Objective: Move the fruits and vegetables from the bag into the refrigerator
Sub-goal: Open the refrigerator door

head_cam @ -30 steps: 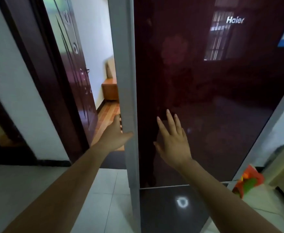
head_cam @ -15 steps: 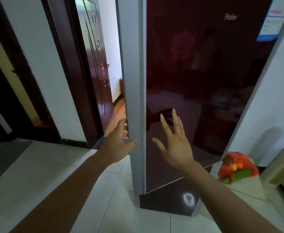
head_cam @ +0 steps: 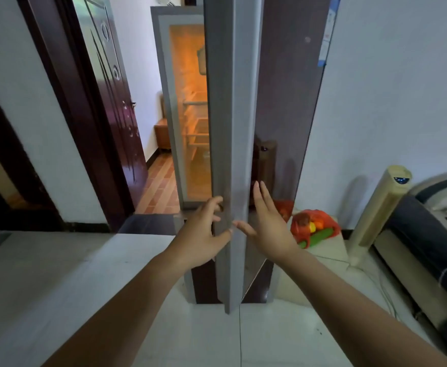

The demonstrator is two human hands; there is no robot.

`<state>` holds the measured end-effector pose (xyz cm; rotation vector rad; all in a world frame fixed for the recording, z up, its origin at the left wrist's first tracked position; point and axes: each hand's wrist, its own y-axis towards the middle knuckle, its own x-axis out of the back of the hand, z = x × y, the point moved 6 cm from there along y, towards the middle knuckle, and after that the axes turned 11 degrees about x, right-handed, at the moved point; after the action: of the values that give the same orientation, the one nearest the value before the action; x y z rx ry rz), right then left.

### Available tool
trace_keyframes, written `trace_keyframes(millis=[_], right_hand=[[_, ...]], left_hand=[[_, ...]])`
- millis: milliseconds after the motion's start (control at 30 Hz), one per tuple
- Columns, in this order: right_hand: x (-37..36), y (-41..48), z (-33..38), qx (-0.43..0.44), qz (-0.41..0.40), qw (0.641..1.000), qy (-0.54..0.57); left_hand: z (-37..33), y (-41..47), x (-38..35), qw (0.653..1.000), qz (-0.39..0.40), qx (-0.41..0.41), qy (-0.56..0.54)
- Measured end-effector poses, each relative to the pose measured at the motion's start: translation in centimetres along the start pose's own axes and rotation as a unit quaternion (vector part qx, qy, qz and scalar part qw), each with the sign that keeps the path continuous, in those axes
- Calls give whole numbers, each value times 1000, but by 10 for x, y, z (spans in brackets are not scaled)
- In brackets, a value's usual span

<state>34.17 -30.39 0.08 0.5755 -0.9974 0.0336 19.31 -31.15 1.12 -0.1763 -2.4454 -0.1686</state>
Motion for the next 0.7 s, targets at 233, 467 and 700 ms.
trace_keyframes(millis=[233,467,700], right_hand=[[46,-50,-35,-24,39,999,18],[88,-108,-83,18,74,996,39],[147,-151,-135,82,64,993,60]], left_hand=[[-43,-23,-19,1000,-12,-5,28],[-87,-37,-72,998,-3,45,-53],[-136,-60,-138,986,-81,85,-119]])
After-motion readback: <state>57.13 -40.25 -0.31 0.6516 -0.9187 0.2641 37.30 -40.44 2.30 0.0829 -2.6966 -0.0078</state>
